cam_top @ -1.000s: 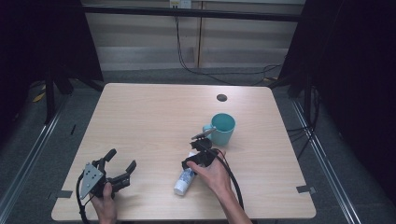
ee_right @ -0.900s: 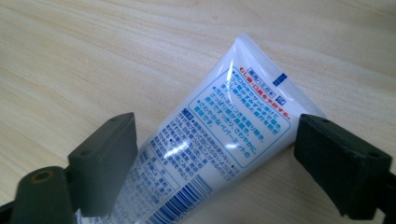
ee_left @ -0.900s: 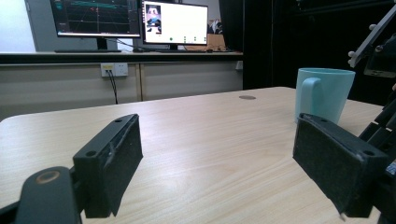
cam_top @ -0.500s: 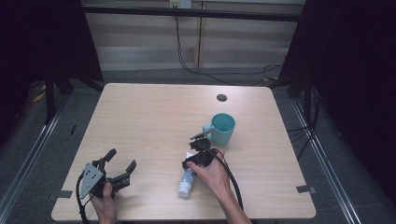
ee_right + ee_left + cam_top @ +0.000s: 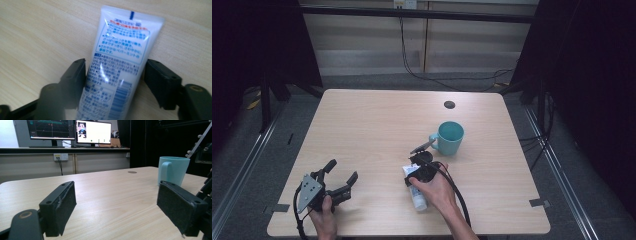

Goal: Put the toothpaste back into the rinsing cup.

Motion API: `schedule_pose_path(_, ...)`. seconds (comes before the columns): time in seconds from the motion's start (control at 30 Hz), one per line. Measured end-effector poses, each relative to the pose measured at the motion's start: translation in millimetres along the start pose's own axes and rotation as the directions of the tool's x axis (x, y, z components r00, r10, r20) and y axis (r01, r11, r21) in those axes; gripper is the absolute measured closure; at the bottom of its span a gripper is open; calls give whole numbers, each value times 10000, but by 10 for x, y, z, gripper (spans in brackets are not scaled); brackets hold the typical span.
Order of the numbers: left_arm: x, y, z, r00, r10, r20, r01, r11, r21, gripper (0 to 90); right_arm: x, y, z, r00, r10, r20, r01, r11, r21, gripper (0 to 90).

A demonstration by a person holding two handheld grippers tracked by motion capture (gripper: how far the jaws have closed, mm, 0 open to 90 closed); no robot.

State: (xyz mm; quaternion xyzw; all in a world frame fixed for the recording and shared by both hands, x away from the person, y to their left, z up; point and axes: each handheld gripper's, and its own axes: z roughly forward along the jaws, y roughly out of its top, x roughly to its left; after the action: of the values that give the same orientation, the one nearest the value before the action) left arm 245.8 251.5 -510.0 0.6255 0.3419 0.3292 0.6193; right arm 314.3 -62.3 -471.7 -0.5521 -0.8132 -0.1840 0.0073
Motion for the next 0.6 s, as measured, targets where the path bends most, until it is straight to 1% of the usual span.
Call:
schedule_pose_path(0.03,-1,0,0,10000,24,1,-24,10000,2,156,-7,0,-11,9999,-135,31,135,9998,139,438)
schedule_pose_path(0.07,-1,0,0,10000,20,2,-20,10000,2,156,-7,0,-11,9999,-135,31,135,9998,139,438)
schedule_pose_path(0.1,-1,0,0,10000,12,-4,-12,10000,1,156,-5,0,-13,9998,-211,70,210,9996,171,446)
schedule_pose_path(0.13,-2,0,0,10000,8,1,-8,10000,-3,156,-5,1,-12,9992,-383,124,381,9991,184,452)
schedule_pose_path(0.2,-1,0,0,10000,29,-5,-29,10000,-3,156,12,6,-11,9985,-495,222,488,9984,277,463)
schedule_pose_path(0.3,-4,-1,0,10000,-19,3,19,10000,0,156,42,16,-5,9947,-936,432,916,9948,449,471)
schedule_pose_path(0.37,-1,0,0,10000,25,-4,-25,10000,0,156,64,31,2,9913,-1202,532,1170,9913,596,464)
schedule_pose_path(0.4,-4,-1,0,10000,-8,5,8,10000,0,156,73,38,2,9914,-1190,551,1150,9909,704,457)
schedule_pose_path(0.47,-6,-1,1,10000,-30,34,30,10000,-5,156,98,40,14,9852,-1558,719,1504,9857,753,445)
schedule_pose_path(0.5,-1,0,0,10000,32,-8,-32,10000,0,156,108,40,16,9836,-1631,771,1572,9845,781,440)
schedule_pose_path(0.53,-1,0,1,10000,35,30,-35,10000,5,156,119,39,23,9801,-1792,856,1722,9815,832,435)
schedule_pose_path(0.6,-8,-2,1,10000,-37,48,37,10000,-25,156,132,39,32,9746,-2000,1009,1921,9778,832,427)
